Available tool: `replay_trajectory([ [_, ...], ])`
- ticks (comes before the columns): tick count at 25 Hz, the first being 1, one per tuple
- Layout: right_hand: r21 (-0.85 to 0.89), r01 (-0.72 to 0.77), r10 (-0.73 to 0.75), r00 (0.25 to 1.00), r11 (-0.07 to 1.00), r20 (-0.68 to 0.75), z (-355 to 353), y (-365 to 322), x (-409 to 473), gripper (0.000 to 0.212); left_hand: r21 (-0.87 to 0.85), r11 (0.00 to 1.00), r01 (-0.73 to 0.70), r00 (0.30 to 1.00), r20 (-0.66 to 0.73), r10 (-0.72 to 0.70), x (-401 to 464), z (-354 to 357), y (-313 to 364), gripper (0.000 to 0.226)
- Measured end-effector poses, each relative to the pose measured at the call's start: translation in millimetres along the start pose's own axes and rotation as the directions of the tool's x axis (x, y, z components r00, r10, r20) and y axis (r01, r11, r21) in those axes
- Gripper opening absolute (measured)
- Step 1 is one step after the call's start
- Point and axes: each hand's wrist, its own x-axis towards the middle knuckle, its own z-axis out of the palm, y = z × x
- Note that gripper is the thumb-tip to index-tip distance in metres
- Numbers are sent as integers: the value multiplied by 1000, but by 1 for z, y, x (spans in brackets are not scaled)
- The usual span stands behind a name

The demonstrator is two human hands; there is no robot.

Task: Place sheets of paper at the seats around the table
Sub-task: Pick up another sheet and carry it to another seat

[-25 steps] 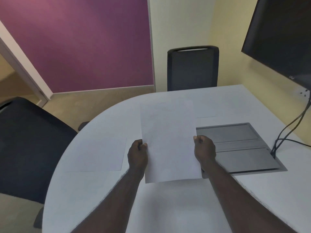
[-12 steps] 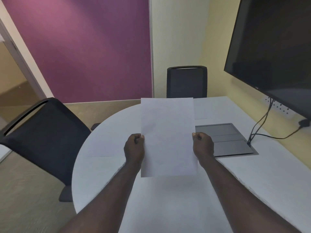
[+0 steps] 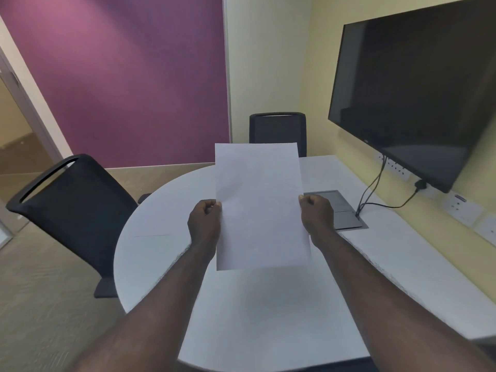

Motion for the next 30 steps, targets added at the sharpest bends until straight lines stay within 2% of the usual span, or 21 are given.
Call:
replay_trajectory([
  [4,14,-1,1,1000,1000,15,-47,9,-12,44,-17,1000,-12,1000,9,13,-44,17,3,11],
  [8,38,50,-50,999,998,6,-109,25,-21,33,-31,999,-43,999,-4,43,-99,46,9,7],
  [12,45,76,-77,997,996,15,-172,46,-22,47,-37,998,-53,998,-19,52,-154,81,16,7],
  [16,33,55,-56,998,998,28,-220,68,-12,45,-36,998,-52,999,-13,51,-192,119,17,7],
  [23,52,-28,26,999,998,39,-254,109,18,44,-8,1000,-15,1000,16,15,-212,176,4,8],
  [30,6,-65,65,997,998,47,-247,144,72,42,14,999,30,999,10,-30,-188,227,-27,7],
])
